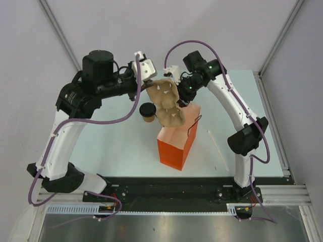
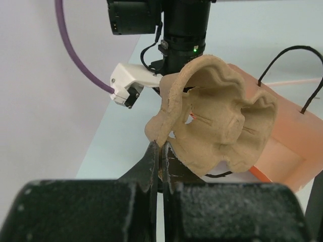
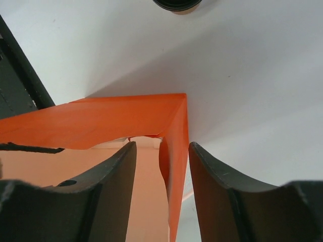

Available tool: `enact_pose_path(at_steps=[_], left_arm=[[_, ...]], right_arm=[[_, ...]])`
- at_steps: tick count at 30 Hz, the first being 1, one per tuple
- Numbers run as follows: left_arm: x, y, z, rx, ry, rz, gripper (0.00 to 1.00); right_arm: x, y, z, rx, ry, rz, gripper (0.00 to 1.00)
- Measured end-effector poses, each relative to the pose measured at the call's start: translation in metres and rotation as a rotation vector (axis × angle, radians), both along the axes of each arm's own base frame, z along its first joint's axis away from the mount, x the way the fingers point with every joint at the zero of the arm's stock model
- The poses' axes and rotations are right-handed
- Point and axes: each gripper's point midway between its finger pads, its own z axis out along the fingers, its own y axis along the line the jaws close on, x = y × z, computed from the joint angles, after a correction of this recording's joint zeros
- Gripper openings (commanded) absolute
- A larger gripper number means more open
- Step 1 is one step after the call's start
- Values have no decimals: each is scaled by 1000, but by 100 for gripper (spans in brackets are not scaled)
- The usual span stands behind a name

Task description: Pack the takeout coffee

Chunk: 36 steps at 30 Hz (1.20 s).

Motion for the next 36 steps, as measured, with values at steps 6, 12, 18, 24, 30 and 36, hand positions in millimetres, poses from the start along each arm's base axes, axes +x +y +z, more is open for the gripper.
enact_pose_path(at_steps=[6,12,18,24,30,36], left_arm=[[-3,-16,-12,82,-43,-21,0],[-2,-23,-16,117,-69,-26,0],[-3,-34,-21,149,-92,-49,0],[0,-38,-24,167,-95,-48,0],[0,-42,-18,165,-114,-54,0],[-4,-47,-18,177,-131,-72,0]], right_arm=[[3,-5,1,-3,-8,-9,65],[17,-26,7,-7,-34,-55,70],[14,-38,10,-25,-60,-49,66],[-6,-28,10,-48,-71,18,68],[-1,-35,9,-65,-80,-1,81],[7,-51,8,-78,-82,-45,85]])
